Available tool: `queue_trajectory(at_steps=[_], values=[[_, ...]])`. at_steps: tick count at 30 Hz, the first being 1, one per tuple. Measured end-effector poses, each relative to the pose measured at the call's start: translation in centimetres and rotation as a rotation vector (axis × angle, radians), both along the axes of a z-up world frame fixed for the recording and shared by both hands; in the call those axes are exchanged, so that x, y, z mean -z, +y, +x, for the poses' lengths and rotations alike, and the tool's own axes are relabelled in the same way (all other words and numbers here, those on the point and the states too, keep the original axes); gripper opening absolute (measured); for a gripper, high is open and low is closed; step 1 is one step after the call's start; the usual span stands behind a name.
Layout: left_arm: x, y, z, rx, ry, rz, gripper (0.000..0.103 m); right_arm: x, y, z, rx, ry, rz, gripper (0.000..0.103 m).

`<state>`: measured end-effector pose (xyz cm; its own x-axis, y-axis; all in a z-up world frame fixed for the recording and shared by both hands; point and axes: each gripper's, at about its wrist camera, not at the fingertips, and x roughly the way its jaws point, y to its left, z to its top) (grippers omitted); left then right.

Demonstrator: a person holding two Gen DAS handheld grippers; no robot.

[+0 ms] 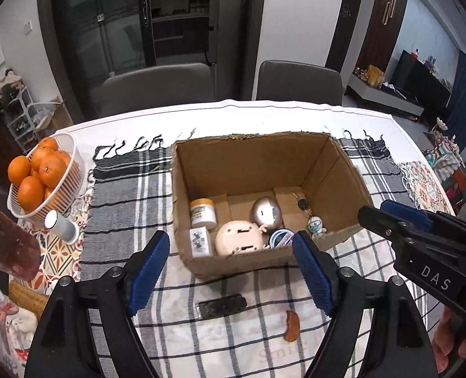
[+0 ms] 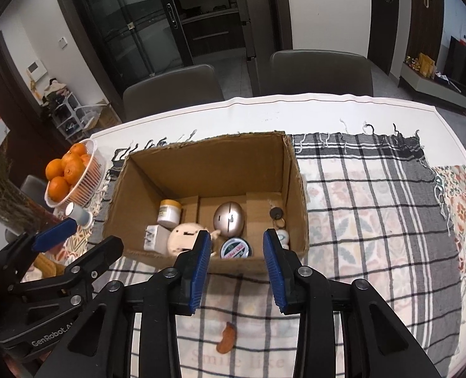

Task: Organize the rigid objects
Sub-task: 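Withdraw both open tools from the box back toward the table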

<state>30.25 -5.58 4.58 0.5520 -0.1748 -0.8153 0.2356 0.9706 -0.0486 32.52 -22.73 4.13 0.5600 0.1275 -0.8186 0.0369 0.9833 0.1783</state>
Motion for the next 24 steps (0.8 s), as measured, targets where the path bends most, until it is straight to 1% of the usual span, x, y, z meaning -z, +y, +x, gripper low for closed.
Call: queue_trajectory(at_steps=[3,16,20,24], values=[[0.2,0.6,-1.0,-0.005,-0.006,-0.003,0.082,0.0,0.4,-0.8,-0.004,-0.003,-0.006,0.036],[2.3,2.4,-4.6,-0.005,0.016,-0.03,0.083,1.6,2.2,-4.4,-0.01,0.017,0.021,0.036],[3.1,2.8,-5.1,-0.002,0.026,-0.03,0.084,2.3,2.6,-5.2,0.0,0.027,0.021,0.036],[4.1,3.0,-5.4,0.001,0.049,-0.029,0.084,3.6,2.9,-5.7,0.007,0.056,0.033,0.036]])
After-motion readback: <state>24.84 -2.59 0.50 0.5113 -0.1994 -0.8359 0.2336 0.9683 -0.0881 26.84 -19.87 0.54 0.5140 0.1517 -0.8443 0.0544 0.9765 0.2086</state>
